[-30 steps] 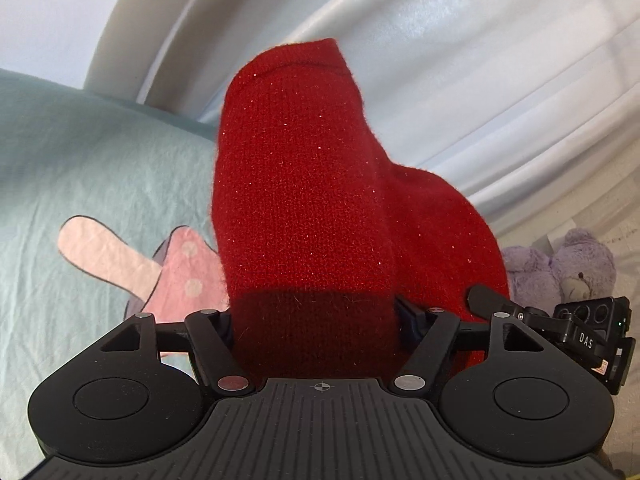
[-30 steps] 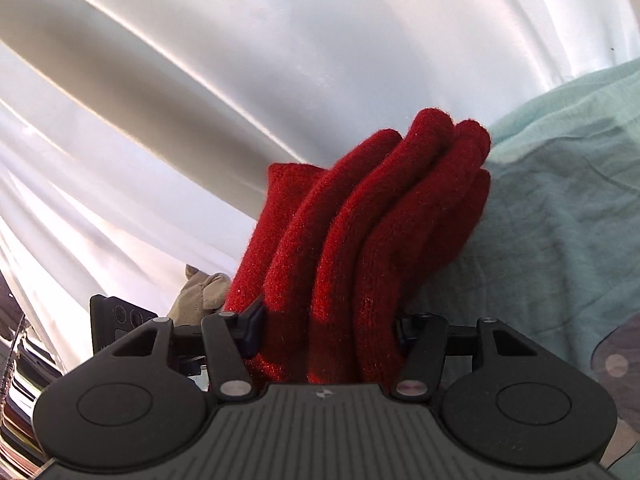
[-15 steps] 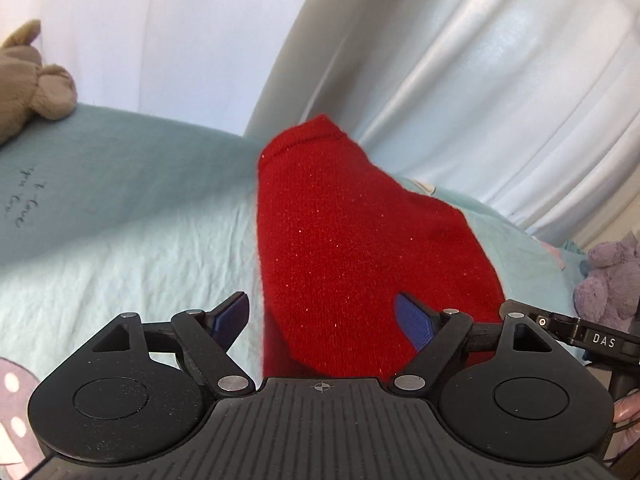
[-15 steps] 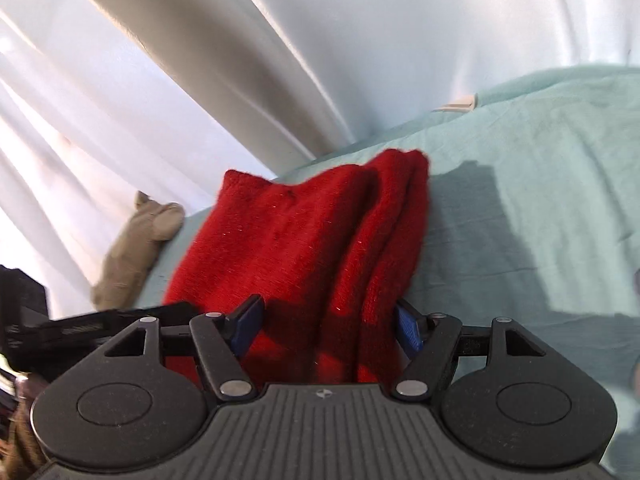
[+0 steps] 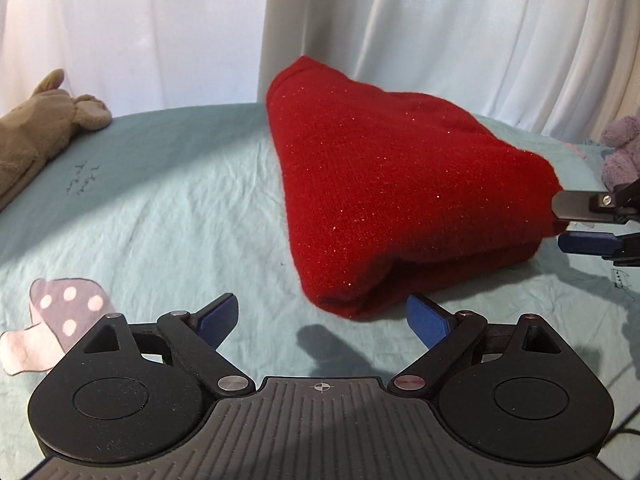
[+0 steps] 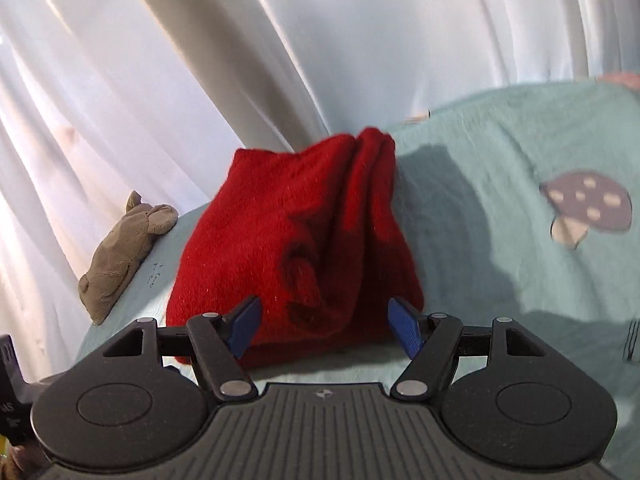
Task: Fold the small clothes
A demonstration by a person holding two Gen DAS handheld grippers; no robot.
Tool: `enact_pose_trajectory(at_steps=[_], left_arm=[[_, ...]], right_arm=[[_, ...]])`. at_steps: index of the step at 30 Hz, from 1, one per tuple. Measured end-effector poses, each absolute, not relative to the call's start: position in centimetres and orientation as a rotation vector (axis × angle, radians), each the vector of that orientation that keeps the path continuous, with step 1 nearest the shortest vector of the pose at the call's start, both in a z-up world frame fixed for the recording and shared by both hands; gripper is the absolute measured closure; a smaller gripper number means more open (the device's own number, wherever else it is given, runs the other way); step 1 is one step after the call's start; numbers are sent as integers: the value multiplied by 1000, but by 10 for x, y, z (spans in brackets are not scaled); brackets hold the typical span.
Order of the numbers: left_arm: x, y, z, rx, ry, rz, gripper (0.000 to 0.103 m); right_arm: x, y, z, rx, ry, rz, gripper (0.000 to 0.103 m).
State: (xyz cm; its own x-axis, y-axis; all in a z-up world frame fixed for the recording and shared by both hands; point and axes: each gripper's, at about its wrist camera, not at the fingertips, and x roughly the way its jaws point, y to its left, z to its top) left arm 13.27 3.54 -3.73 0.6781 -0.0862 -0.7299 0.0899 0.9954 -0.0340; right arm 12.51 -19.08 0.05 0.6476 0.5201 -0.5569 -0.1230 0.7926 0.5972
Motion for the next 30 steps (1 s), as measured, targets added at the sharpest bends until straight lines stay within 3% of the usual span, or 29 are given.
enact_pose_trajectory(at_steps=[4,7,9,11,14,17,20,22,24,26,30], left_arm=[[144,31,-47,14,803,-19,16],[149,36,-52,-31,847,7,23],[149,42,-51,-97,859,-11,30],[150,44,-47,-116,862,-21,34],[148,45,-42,-123,853,-30,37],[149,49,-41,-172,868,-44,36],[146,52,-39,-169,891,-34,35],[137,59,-31,-141,870,-2,36],[127,70,-20,-152,831,10,34],[118,83,-5,-189,777,17,28],[124,90,8,-231,730,-5,27]], right_arm=[[133,-186,-10,716,787,435,27],[147,-177,-19,779,819,425,31],[154,-170,-25,820,851,442,67],[154,-164,-18,777,830,435,79],[140,-149,15,555,690,413,89],[129,-139,25,336,601,334,90],[138,-135,-7,248,742,256,88],[133,-132,-13,207,756,235,82],[128,-128,-1,144,743,209,63],[123,-128,16,83,713,160,56],[115,-117,42,-27,605,151,56]])
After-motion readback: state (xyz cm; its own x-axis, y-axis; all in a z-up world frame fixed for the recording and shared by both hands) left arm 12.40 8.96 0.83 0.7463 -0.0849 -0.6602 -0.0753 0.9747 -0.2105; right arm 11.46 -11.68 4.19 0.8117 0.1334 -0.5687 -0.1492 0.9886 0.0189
